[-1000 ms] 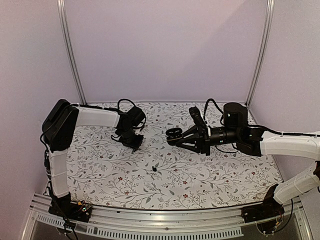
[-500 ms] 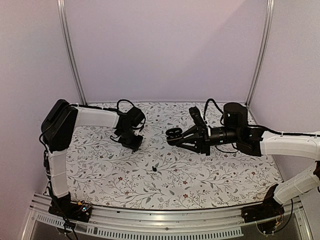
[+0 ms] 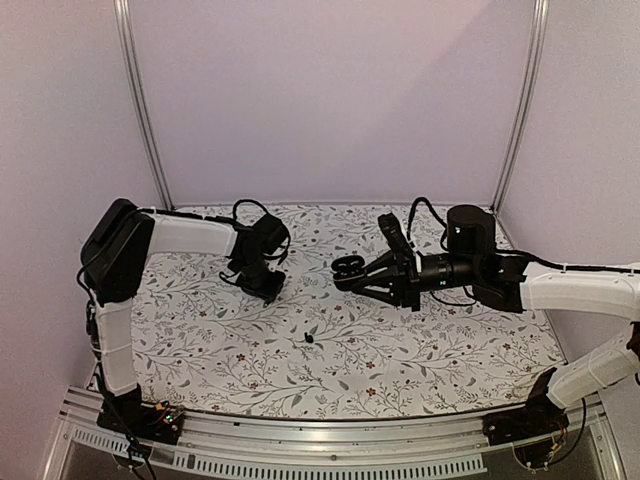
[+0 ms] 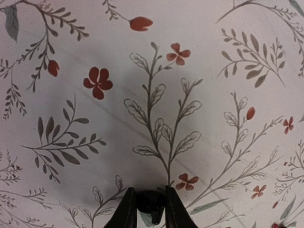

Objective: Insert the wireless bluetooth earbuds into the charging case
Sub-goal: Pick up the right earbud from the center of the board, then insert the right earbud into the right side groove of the charging case.

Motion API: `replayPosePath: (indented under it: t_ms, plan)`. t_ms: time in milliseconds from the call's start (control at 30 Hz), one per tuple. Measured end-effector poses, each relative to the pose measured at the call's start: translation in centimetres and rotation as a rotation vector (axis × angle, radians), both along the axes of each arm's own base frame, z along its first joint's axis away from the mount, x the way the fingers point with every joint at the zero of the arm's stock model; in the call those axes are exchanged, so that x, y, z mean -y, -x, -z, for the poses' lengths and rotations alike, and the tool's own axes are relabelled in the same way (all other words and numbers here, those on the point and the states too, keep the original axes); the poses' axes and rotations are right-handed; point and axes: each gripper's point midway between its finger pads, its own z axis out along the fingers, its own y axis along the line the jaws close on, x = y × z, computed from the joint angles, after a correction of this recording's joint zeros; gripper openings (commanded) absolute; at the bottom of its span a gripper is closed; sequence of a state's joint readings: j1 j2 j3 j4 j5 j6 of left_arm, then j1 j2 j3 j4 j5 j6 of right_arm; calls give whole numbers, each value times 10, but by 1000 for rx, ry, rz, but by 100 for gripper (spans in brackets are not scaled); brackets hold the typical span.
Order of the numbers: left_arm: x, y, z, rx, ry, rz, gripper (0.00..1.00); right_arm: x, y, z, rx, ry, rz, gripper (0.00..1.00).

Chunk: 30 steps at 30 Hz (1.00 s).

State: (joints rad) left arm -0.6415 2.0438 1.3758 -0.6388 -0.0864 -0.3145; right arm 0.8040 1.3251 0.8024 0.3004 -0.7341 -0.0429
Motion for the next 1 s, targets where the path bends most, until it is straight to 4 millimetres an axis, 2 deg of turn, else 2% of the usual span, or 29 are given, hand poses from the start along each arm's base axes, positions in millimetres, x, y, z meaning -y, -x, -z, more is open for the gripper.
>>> replayPosePath:
  t_ms: [200, 333, 433, 633, 900, 1000]
  plan:
    - [-6, 8, -3, 7, 10, -1, 16, 1, -1, 3, 2, 4, 10, 0]
    - [-7, 10, -23, 61, 57, -1, 16, 3, -3, 11, 5, 12, 30, 0]
    - [-1, 4, -55, 154, 138, 3, 16, 5, -6, 15, 22, 9, 53, 0]
    - [11, 0, -134, 391, 357, 31, 16, 9, -13, 16, 97, -36, 106, 0]
    - [22, 22, -228, 681, 646, 145, 17, 12, -15, 12, 279, -141, 144, 0]
    - [29, 36, -256, 767, 718, 207, 17, 11, -14, 9, 366, -167, 158, 0]
